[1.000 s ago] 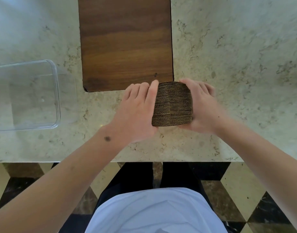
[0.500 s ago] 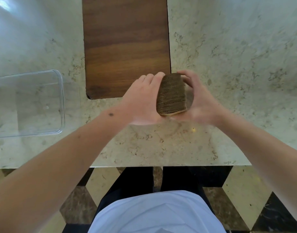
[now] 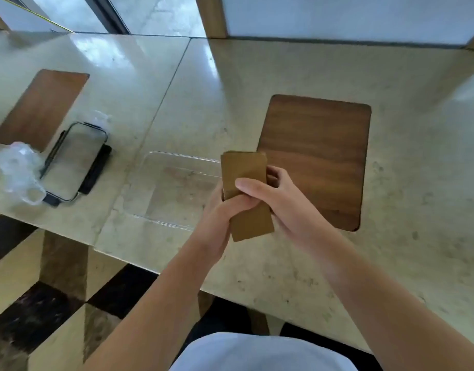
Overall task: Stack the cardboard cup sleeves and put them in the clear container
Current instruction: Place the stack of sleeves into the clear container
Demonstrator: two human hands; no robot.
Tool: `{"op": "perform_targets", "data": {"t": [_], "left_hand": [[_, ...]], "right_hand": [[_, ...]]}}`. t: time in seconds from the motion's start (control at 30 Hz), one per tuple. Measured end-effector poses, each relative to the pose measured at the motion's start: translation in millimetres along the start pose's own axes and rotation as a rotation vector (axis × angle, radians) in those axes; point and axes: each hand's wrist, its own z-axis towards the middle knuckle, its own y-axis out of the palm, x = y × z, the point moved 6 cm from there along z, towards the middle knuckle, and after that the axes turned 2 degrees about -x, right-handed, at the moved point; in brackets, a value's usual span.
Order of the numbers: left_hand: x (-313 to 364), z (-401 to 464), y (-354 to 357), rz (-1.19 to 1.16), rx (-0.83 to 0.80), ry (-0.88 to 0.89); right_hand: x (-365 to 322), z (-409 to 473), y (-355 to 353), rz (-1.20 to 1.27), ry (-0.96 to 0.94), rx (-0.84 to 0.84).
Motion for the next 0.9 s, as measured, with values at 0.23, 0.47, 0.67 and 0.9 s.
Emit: {"op": "perform_targets", "data": {"t": [0.23,0.47,0.67,0.9], "left_hand": [[2.1,-3.5,-131.6,0.082,0.034,-0.270],[7.5,26.4,-219.2,0.149,0.102,-0.383],[-3.3,47.8,-252.0,0.050,0.057,-0.460],[-7.4,73.2,-265.3,-0.017,0.236,-0.487]], "right_hand": [[32.9,60.3,107.3,0.183,0.147,0.048],[55.9,130.1,171.3,0.400,0.235,0.209],[66.6,165.9,185.8,0.345,0.233,0.249],[65.5,188.3,185.7,0.351,0.241,0.296]]}}
